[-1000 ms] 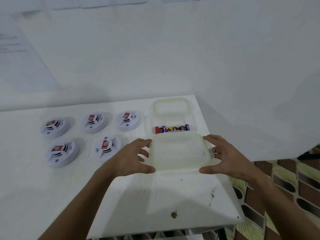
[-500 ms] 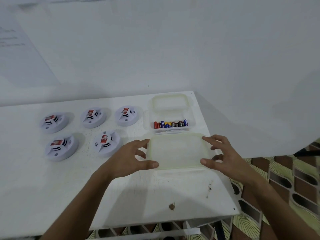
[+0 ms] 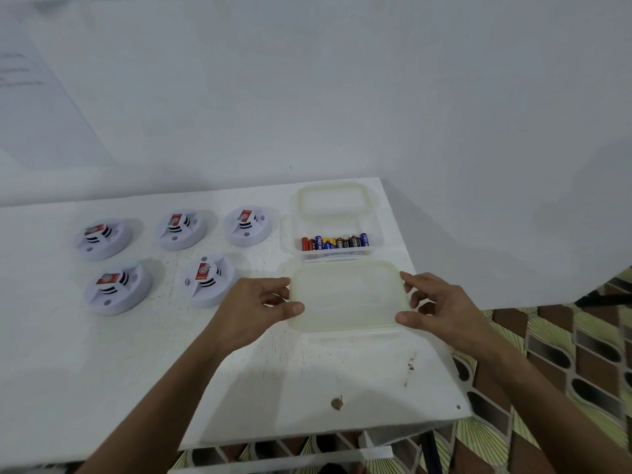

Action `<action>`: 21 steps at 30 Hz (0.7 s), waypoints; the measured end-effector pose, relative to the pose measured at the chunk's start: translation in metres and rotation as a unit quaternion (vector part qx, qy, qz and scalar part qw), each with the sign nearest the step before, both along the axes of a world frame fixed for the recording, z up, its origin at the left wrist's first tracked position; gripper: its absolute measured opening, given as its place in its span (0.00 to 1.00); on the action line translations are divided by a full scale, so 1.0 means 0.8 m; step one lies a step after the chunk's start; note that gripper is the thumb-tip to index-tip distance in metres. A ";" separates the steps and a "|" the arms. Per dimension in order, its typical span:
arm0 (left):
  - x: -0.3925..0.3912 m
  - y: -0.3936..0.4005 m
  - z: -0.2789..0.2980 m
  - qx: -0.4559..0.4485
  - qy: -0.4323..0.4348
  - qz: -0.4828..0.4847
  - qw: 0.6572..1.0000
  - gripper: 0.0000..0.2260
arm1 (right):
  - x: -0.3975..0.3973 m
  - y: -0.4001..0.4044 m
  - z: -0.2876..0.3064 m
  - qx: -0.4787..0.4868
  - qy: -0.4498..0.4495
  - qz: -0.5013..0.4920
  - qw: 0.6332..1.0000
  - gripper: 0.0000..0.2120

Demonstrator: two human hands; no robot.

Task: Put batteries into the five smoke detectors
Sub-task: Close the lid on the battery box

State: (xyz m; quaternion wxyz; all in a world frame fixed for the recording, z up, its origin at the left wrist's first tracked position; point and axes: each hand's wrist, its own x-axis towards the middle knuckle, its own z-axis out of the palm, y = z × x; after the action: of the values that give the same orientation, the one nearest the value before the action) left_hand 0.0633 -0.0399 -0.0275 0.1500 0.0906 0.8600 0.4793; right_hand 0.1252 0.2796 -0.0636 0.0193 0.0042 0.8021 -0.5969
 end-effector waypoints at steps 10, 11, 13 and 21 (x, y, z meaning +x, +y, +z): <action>0.011 0.012 0.006 0.044 -0.011 -0.024 0.999 0.15 | 0.004 -0.010 -0.006 -0.035 0.002 0.011 0.999 0.34; 0.010 0.011 0.007 0.039 -0.008 -0.023 0.999 0.15 | 0.004 -0.009 -0.005 -0.031 0.001 0.009 0.999 0.34; 0.010 0.011 0.009 0.026 -0.008 -0.024 0.999 0.16 | 0.001 -0.004 -0.001 -0.006 -0.010 0.009 1.000 0.35; 0.014 0.019 0.004 -0.094 0.027 -0.101 0.990 0.51 | -0.030 -0.003 0.040 0.162 -0.039 0.110 0.980 0.57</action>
State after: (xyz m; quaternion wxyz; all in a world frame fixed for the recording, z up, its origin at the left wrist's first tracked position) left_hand 0.0742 -0.0249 -0.0240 0.1826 0.1756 0.8914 0.3757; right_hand 0.1013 0.2771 -0.0318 0.1156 -0.0575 0.8824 -0.4525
